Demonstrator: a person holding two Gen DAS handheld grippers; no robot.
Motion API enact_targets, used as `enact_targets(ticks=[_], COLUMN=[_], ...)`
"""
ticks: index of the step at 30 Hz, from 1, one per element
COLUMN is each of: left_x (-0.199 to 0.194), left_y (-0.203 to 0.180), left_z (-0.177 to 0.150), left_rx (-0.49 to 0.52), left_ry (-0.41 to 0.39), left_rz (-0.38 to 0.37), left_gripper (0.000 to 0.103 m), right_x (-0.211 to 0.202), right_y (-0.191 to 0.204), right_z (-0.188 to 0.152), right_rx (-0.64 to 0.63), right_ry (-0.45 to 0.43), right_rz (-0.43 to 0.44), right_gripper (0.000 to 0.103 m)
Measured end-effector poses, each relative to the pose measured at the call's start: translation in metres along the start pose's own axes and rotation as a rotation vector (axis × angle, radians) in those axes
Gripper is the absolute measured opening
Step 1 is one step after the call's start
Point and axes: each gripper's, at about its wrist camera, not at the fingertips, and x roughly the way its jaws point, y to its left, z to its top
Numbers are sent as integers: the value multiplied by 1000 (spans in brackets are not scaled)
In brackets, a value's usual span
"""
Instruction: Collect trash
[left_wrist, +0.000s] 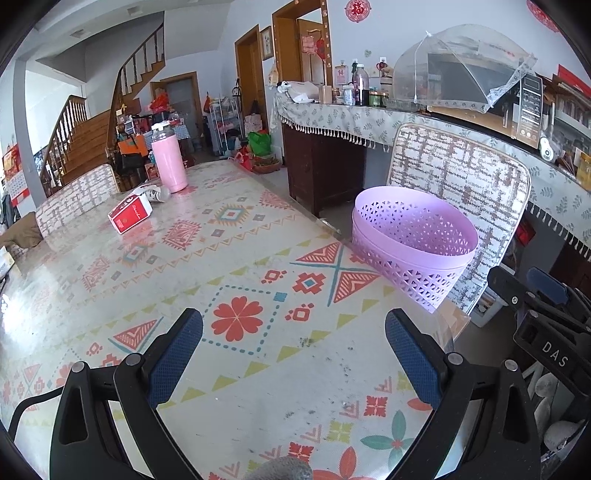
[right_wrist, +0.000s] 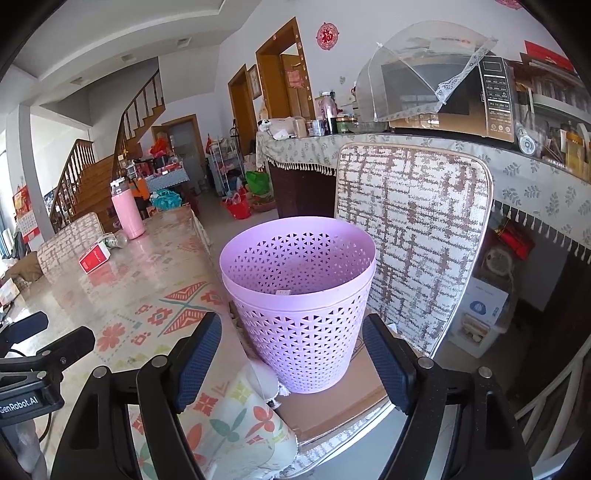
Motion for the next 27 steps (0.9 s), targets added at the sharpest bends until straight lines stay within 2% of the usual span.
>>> enact_targets(ticks=[27], left_x=[11], left_y=[-10], left_z=[-4], left_rx=[20], left_ry=[46], left_rz=[-24], left_gripper=[99], right_x=[3], right_y=[-7], right_z=[-5], right_rx=[15], right_ry=[13], right_rz=[-4], right_gripper=[83])
